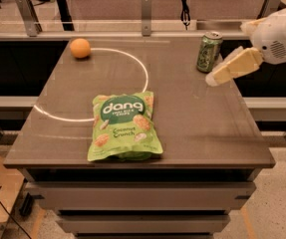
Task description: Knock green can over
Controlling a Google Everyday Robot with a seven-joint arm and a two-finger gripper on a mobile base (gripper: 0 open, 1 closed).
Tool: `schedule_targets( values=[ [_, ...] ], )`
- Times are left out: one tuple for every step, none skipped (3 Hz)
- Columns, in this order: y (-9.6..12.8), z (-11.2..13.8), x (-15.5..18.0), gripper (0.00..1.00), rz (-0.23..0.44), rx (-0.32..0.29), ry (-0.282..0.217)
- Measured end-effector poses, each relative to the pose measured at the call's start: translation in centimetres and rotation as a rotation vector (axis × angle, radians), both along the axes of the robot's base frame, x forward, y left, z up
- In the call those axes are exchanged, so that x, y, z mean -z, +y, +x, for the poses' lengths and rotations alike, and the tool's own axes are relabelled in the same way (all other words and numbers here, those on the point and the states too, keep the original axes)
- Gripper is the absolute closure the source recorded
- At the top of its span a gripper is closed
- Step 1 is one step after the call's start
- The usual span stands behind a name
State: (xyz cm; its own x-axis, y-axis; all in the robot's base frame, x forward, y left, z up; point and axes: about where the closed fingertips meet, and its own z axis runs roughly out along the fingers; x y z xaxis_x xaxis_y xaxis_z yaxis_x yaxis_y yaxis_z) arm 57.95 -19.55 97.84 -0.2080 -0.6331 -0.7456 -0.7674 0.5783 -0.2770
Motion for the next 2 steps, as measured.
schedule_targets(
  values=[
    [-0.1, 2.5, 1.5, 0.0, 0.114, 0.028, -0.011],
    [0.0, 5.3, 3.0, 0.0, 0.231, 0.061, -0.024]
  ],
)
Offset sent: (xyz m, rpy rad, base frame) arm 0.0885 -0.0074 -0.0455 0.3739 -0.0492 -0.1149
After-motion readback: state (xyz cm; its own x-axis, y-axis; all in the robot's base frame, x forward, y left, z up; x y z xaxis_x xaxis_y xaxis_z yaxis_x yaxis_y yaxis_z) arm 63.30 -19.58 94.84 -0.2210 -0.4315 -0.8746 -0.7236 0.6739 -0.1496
